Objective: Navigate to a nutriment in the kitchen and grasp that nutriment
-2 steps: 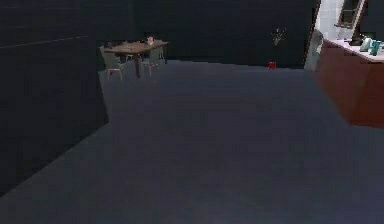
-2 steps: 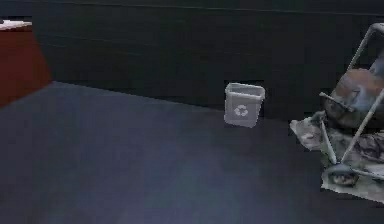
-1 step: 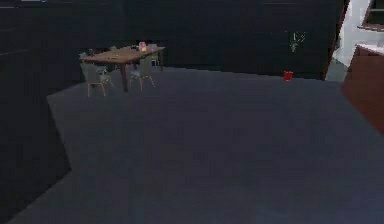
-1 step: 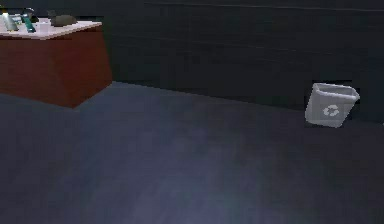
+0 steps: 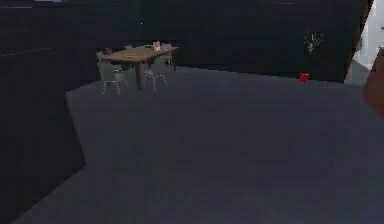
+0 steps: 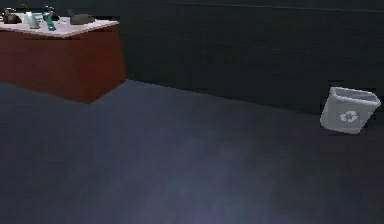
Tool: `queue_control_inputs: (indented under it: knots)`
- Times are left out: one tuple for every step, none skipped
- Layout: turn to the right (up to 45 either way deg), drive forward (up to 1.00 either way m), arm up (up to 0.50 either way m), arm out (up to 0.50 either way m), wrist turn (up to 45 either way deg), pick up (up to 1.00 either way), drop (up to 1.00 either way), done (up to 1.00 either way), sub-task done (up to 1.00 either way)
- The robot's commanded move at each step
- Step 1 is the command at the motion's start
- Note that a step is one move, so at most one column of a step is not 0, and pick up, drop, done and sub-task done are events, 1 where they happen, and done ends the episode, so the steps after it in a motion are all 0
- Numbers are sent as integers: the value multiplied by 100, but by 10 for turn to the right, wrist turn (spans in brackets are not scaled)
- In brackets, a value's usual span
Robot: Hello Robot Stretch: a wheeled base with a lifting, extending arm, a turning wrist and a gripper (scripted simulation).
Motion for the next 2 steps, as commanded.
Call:
queue_control_inputs:
  knots:
    - [0,100,0,0,0,0,0,0,0]
    - [0,100,0,0,0,0,0,0,0]
